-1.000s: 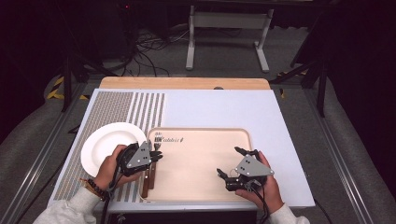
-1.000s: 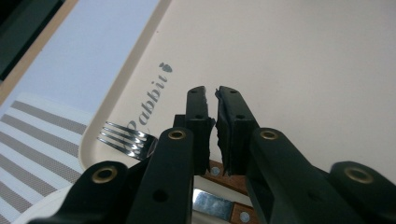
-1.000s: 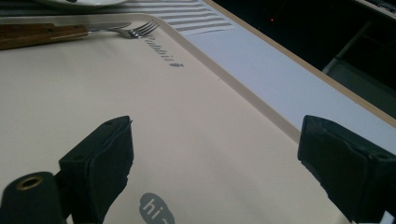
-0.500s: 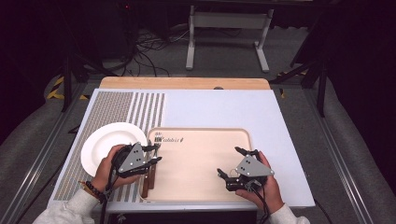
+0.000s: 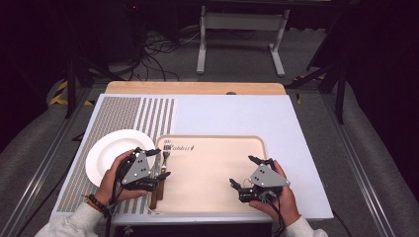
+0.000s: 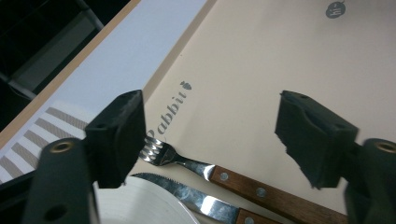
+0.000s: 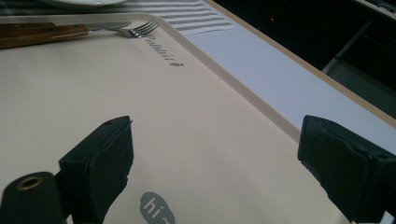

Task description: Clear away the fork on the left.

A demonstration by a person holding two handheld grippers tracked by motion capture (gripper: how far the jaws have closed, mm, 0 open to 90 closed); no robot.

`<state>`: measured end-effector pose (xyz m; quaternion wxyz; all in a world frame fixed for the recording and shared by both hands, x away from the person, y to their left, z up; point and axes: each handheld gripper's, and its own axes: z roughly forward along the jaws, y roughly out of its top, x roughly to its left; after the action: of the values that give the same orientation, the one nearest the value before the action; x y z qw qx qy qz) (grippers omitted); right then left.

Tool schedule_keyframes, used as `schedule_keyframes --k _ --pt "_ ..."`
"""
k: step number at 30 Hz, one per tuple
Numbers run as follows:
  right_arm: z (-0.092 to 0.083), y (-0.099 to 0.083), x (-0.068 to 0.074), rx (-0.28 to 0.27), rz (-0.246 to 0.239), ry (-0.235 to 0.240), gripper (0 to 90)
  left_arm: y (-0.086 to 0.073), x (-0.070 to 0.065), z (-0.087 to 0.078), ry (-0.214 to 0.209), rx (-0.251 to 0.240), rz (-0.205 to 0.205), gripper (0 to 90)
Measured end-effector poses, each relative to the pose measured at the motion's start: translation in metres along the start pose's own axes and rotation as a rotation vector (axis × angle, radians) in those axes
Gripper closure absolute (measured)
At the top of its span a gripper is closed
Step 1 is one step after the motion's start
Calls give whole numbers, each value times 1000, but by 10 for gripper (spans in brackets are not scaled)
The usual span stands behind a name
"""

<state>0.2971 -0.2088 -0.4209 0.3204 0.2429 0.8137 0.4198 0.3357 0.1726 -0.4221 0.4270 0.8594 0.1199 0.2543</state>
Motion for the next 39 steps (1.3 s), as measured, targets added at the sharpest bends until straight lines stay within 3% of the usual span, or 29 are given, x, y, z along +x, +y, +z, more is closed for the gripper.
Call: schedule_keyframes --k 3,10,14,23,39 --pt "0 0 0 -1 0 1 117 -2 -1 -1 -7 -10 -26 94" --pt "-1 0 0 -3 1 0 117 -4 -2 -6 -15 -52 -57 44" --pt "-1 0 0 -3 2 -1 117 -5 -3 -9 -20 -60 -44 34" --pt "-2 1 0 -10 -1 -8 117 -9 -6 -20 19 -60 -13 44" --pt "-3 2 -1 -26 -2 -18 116 -26 -4 -38 75 -47 -30 54"
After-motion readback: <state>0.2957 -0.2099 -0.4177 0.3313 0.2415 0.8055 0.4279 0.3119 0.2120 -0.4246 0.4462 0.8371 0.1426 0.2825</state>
